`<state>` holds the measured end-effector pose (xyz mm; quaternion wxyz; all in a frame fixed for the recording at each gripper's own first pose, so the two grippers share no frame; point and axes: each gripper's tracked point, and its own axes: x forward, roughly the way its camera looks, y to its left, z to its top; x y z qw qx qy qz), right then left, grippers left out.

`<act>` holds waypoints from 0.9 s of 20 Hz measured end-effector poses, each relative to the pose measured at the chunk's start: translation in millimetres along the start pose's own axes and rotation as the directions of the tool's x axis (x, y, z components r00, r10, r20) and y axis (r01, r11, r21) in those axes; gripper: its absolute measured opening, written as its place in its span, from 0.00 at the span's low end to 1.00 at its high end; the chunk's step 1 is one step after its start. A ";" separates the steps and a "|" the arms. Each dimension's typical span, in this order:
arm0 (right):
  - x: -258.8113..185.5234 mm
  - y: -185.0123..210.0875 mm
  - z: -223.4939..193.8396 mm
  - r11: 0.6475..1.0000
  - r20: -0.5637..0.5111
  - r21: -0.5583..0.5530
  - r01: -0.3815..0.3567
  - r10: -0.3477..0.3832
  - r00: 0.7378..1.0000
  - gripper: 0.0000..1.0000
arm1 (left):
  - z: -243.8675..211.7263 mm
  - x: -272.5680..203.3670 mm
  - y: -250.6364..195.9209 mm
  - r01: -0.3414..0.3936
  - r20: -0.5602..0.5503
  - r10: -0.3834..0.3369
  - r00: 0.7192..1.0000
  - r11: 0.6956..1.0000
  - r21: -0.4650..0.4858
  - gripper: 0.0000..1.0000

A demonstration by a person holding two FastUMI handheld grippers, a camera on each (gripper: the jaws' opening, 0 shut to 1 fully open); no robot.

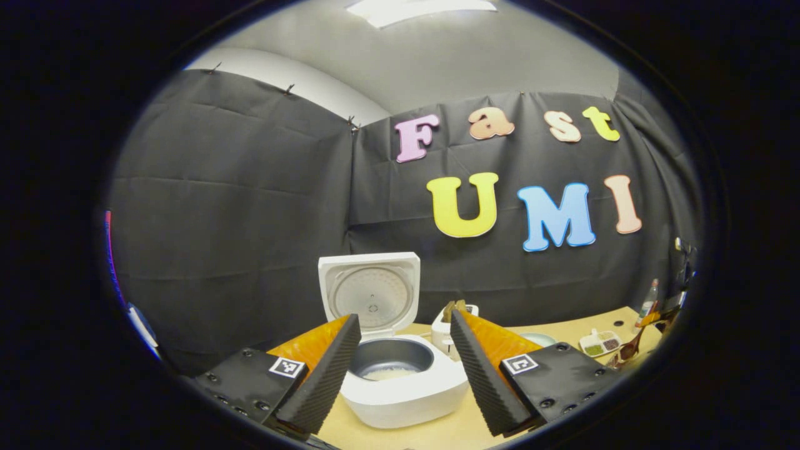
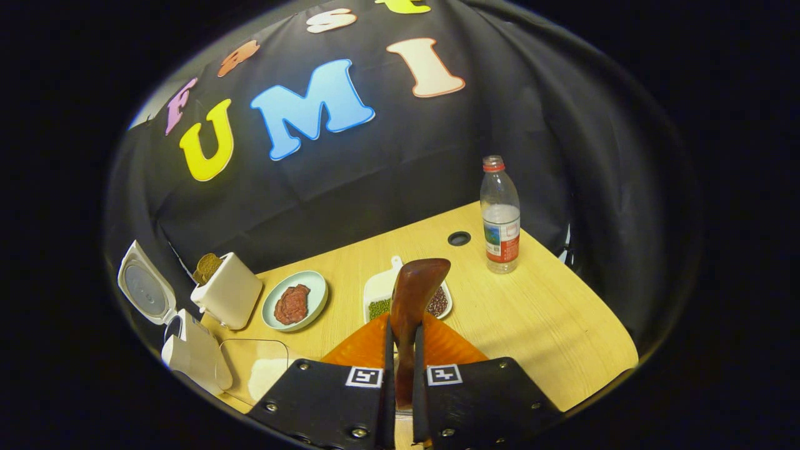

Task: Close the left gripper, press the button to open the rice cooker; take a wooden spoon from the chopstick holder with the right hand, scoop a spoonful of rice and pour it into the rice cooker, then put the wooden spoon back into the chopstick holder.

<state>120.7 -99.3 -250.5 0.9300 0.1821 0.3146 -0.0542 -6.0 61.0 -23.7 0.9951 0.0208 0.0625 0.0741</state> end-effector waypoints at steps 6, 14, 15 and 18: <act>-32.5 25.1 30.3 0.999 0.088 -0.044 -0.024 0.028 0.996 0.11 | -10.5 -6.3 13.3 0.008 -0.013 -0.008 1.000 1.000 -0.011 0.99; -56.2 94.6 46.4 0.989 0.137 -0.074 -0.130 0.139 0.981 0.12 | -25.8 -11.7 47.7 -0.014 -0.047 0.012 0.999 0.999 -0.043 0.99; -56.4 103.1 43.3 0.987 0.134 -0.083 -0.137 0.147 0.980 0.11 | -27.1 -13.7 53.0 -0.016 -0.047 0.014 0.999 0.999 -0.049 0.99; -53.4 129.6 27.7 0.983 0.112 -0.090 -0.162 0.172 0.979 0.12 | -30.0 -14.0 70.1 -0.026 -0.056 0.024 0.998 0.999 -0.046 0.99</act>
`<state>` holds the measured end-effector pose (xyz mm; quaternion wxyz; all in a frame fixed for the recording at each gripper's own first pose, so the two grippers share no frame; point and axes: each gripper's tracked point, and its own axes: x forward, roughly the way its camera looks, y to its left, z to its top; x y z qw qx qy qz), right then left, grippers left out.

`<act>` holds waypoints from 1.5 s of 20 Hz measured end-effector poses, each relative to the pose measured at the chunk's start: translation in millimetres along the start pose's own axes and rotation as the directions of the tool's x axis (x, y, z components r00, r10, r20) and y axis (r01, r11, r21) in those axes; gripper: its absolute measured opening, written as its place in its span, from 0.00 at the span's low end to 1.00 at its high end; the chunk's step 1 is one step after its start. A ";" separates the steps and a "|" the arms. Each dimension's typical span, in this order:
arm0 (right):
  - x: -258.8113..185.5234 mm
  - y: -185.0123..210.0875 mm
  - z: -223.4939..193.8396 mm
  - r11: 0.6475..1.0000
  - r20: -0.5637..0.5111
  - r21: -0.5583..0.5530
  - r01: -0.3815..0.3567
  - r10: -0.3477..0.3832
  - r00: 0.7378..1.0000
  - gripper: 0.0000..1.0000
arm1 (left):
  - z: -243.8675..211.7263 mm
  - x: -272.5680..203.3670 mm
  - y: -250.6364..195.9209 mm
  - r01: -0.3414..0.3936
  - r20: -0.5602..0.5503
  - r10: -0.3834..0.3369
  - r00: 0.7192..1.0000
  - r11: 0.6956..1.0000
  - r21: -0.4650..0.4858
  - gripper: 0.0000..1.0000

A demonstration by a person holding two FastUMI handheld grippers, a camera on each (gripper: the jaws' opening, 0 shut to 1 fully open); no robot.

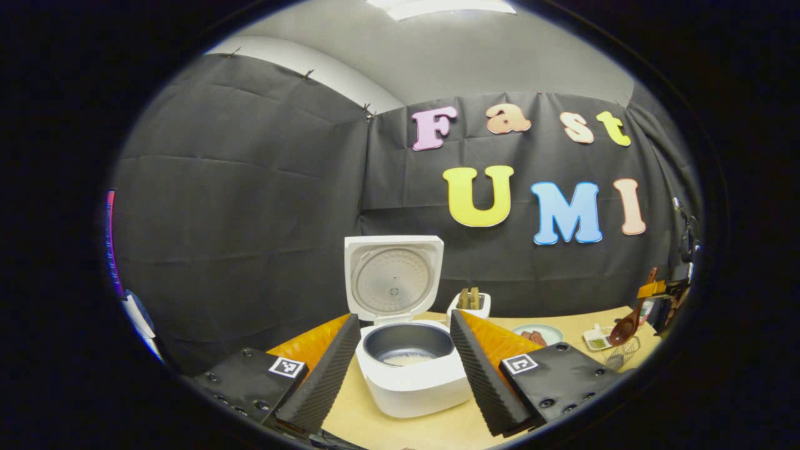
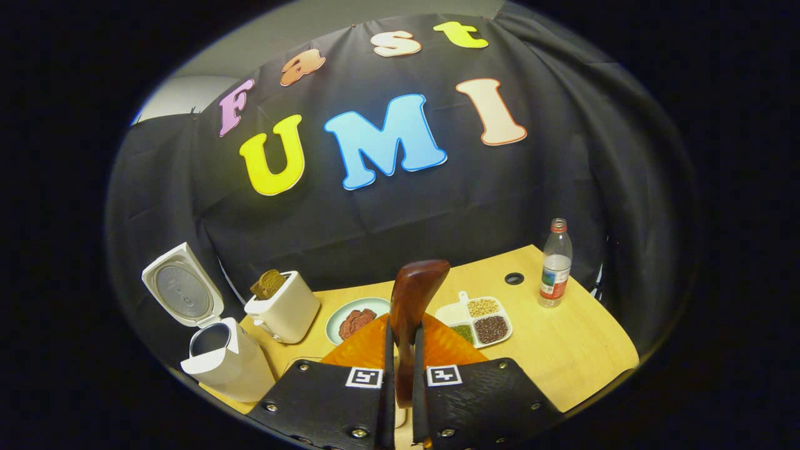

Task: Close the left gripper, press the button to open the rice cooker; take a wooden spoon from the chopstick holder with the right hand, scoop a spoonful of rice and pour it into the rice cooker, then put the wooden spoon back into the chopstick holder.

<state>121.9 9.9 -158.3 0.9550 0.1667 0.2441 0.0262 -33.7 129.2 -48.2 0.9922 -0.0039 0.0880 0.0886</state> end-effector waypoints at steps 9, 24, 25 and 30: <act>21.4 62.8 -42.0 0.998 -0.060 -0.030 -0.048 0.046 0.997 0.11 | -13.9 -2.1 52.8 -0.044 -0.021 0.044 0.999 0.999 -0.003 0.99; 52.4 112.5 -143.0 0.986 -0.125 -0.167 -0.010 -0.011 0.992 0.12 | -27.7 10.8 89.3 -0.023 -0.041 0.023 0.999 1.000 0.016 0.99; 52.6 114.9 -143.5 0.985 -0.118 -0.172 -0.006 -0.015 0.993 0.12 | -27.7 12.2 90.1 -0.019 -0.040 0.019 0.999 1.000 0.017 1.00; 50.2 135.1 -151.6 0.994 -0.140 -0.100 -0.035 0.021 0.990 0.11 | -30.0 16.2 89.1 -0.002 -0.040 0.003 0.999 1.000 0.008 0.95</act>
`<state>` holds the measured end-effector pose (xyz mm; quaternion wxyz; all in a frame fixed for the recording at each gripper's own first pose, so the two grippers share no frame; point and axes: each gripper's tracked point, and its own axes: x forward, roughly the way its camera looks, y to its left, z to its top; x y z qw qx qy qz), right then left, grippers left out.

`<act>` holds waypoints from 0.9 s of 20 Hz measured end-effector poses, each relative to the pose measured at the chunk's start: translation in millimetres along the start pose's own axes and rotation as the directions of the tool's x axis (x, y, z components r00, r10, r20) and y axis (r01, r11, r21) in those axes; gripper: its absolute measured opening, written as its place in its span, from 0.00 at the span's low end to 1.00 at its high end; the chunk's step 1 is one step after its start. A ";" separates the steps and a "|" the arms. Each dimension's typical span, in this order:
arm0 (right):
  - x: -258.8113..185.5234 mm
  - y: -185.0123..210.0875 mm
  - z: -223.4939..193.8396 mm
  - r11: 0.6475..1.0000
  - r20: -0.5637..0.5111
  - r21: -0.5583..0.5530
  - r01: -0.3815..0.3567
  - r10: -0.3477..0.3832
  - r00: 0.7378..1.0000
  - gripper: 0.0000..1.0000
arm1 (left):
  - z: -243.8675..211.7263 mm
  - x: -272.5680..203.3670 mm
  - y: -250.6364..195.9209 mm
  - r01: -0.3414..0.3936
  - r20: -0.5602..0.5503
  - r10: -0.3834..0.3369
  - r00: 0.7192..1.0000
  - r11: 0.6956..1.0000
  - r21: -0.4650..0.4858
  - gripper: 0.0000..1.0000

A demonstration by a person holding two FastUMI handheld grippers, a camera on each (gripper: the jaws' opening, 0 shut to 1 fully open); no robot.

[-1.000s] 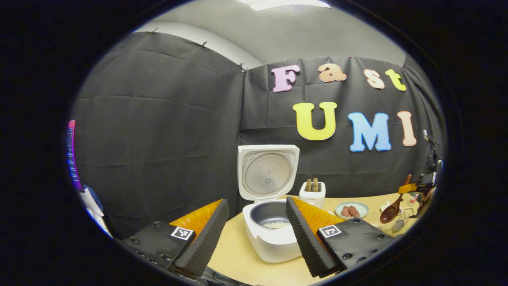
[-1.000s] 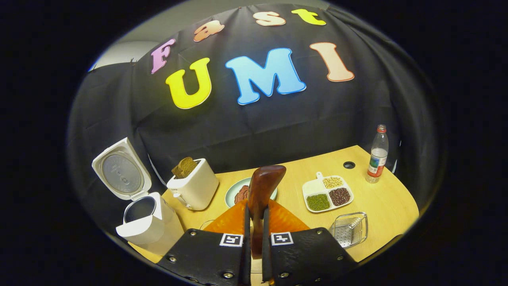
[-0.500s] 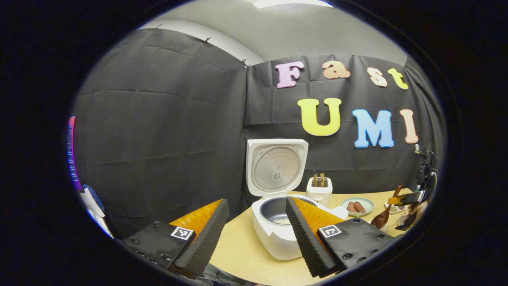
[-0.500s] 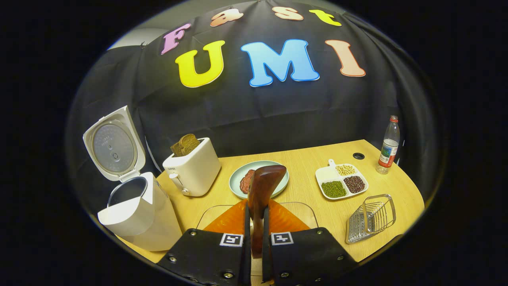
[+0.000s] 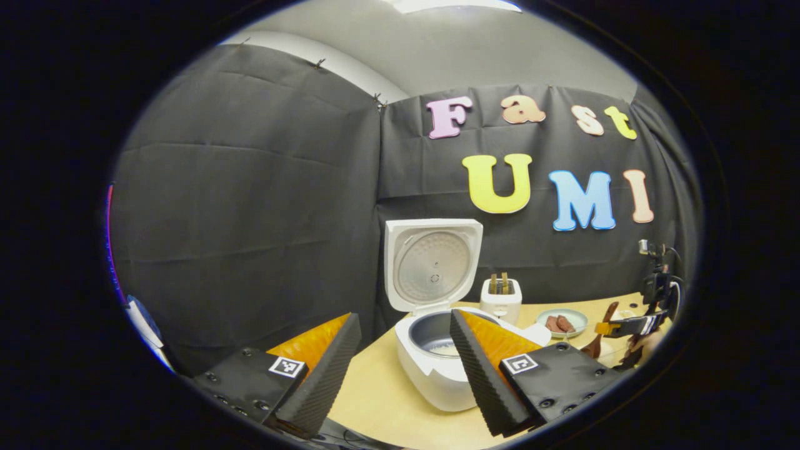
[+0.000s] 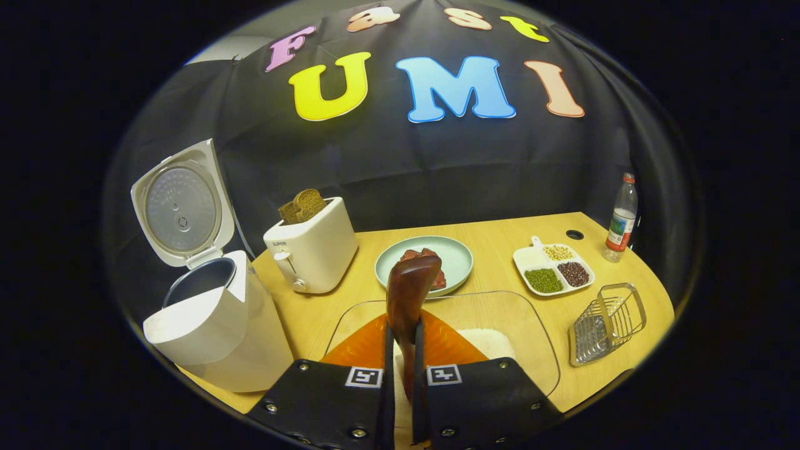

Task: Close the left gripper, press the button to open the rice cooker; take a wooden spoon from the chopstick holder with the right hand, scoop a spoonful of rice and pour it into the rice cooker, then put the wooden spoon back into the chopstick holder.

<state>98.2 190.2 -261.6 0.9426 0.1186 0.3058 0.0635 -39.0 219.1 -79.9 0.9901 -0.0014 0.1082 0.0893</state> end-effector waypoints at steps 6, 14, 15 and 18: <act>-2.9 12.4 -5.3 0.977 -0.039 0.202 -0.070 0.080 0.996 0.12 | 0.3 2.0 -0.7 0.014 0.003 -0.014 1.000 1.000 -0.003 0.97; 0.3 -43.0 -15.3 0.772 -0.051 0.632 -0.059 0.118 0.992 0.11 | 3.3 5.2 -6.3 0.041 0.008 -0.041 0.999 0.999 0.012 1.00; -0.5 -48.7 -16.0 0.743 -0.044 0.666 -0.058 0.117 0.992 0.11 | 3.3 5.1 -8.4 0.046 0.008 -0.046 0.999 0.999 0.017 1.00; -5.1 -63.0 -14.9 0.679 -0.019 0.731 -0.066 0.116 0.993 0.11 | 6.5 7.7 -17.9 0.069 0.013 -0.069 0.997 0.997 0.031 0.95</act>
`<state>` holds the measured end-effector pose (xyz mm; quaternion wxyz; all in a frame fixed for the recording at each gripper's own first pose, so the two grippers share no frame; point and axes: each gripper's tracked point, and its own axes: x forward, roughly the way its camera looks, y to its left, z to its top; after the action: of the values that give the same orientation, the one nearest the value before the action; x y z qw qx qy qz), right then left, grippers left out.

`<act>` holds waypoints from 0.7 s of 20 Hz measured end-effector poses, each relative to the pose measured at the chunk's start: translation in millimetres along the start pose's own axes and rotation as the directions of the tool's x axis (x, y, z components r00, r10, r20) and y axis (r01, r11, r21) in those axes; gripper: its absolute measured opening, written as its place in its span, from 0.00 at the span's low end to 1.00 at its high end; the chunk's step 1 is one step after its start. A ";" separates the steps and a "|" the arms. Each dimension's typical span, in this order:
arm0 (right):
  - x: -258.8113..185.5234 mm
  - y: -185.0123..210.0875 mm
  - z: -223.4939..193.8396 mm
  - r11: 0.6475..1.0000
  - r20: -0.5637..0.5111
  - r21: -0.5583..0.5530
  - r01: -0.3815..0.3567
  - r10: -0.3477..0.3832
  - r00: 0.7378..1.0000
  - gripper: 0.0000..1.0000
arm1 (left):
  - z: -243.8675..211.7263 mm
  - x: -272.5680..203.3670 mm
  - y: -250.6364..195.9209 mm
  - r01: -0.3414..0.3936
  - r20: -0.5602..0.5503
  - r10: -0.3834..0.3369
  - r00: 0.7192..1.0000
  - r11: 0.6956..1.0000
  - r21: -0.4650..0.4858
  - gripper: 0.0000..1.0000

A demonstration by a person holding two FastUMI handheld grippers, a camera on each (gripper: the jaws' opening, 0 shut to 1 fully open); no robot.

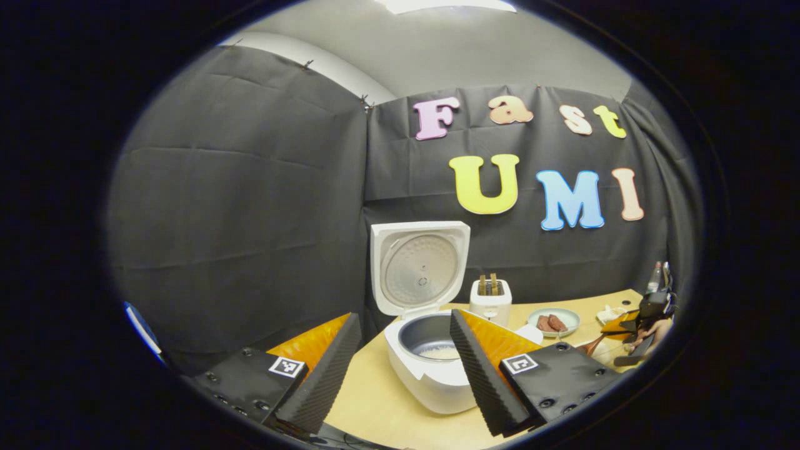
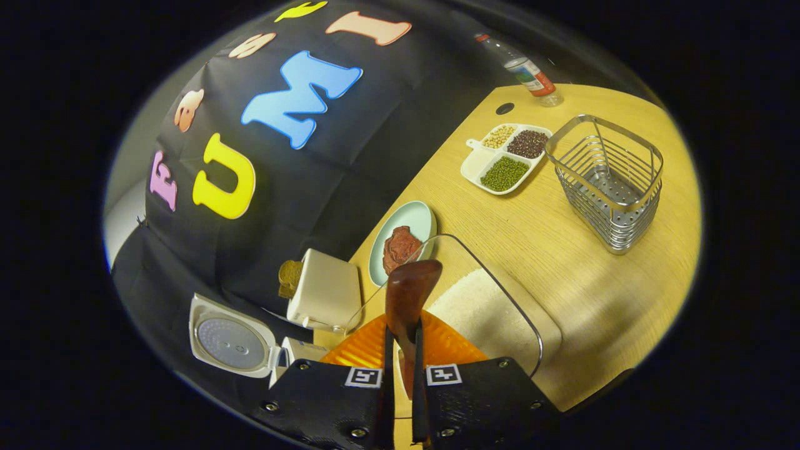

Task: Close the left gripper, press the button to open the rice cooker; take a wooden spoon from the chopstick holder with the right hand, scoop a spoonful of rice and pour it into the rice cooker, then put the wooden spoon back into the chopstick holder.

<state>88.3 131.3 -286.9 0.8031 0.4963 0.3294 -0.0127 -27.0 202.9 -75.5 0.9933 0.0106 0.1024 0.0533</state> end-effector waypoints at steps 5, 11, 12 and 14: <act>-11.7 25.5 8.6 0.991 0.001 0.109 -0.080 0.080 0.997 0.12 | 5.8 2.0 -12.9 0.027 0.015 -0.027 1.000 1.000 -0.001 0.99; -21.6 61.3 19.5 0.985 0.016 0.093 -0.148 0.148 0.989 0.12 | 0.1 -1.0 -6.9 0.021 0.012 -0.021 1.000 1.000 -0.023 0.95; -24.6 66.9 20.9 0.981 0.013 0.106 -0.164 0.164 0.986 0.12 | -0.2 -0.6 -5.3 0.018 0.010 -0.018 1.000 0.999 -0.028 0.95; -25.8 72.9 19.3 0.975 0.006 0.134 -0.176 0.177 0.984 0.12 | -2.3 -0.6 -2.7 0.015 0.007 -0.015 1.000 0.999 -0.030 0.95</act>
<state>103.4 144.8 -209.9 0.7651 0.5763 0.2847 0.0382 -27.8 200.2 -77.7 0.9940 -0.0050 0.0983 0.0475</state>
